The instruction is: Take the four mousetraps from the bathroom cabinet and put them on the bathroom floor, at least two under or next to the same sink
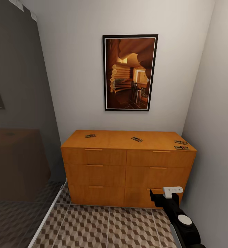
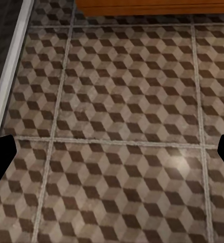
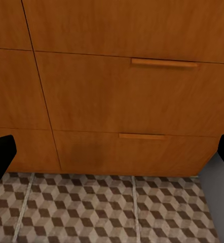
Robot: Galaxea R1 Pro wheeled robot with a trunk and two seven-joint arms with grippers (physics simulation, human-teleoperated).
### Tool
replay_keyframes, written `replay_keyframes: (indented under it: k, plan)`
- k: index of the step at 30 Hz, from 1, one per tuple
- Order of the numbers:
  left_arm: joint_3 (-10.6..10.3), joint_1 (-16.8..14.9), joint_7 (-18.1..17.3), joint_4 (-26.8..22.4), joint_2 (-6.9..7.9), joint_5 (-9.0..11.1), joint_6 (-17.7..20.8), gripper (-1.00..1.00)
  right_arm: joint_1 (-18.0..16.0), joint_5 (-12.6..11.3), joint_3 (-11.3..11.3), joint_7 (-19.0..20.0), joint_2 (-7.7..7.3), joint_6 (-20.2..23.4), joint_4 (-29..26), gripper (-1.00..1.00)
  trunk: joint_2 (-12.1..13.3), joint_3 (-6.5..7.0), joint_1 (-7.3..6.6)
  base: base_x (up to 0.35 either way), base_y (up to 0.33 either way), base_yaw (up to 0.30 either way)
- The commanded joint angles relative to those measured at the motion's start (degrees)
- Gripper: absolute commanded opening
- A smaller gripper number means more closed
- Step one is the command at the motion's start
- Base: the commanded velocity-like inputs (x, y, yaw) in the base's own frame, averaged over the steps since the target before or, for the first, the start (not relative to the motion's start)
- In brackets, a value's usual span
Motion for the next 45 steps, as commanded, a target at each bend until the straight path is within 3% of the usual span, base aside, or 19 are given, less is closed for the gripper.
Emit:
replay_keyframes:
  k: [1,45]
  plan:
    - [-0.06,-0.02,0.18,0.03,0.01,0.01,-0.16,1.0,-0.04,0.4,0.07,-0.16,-0.01,0.38,-0.07,1.0,-0.03,-0.06,0.0,0.0,0.0,0.0]
    - [-0.07,-0.02,0.18,2.1,-0.69,-0.25,-0.25,1.0,-0.05,0.4,0.07,-0.16,-0.13,0.34,0.02,1.0,-0.03,-0.06,0.0,0.0,0.0,0.0]
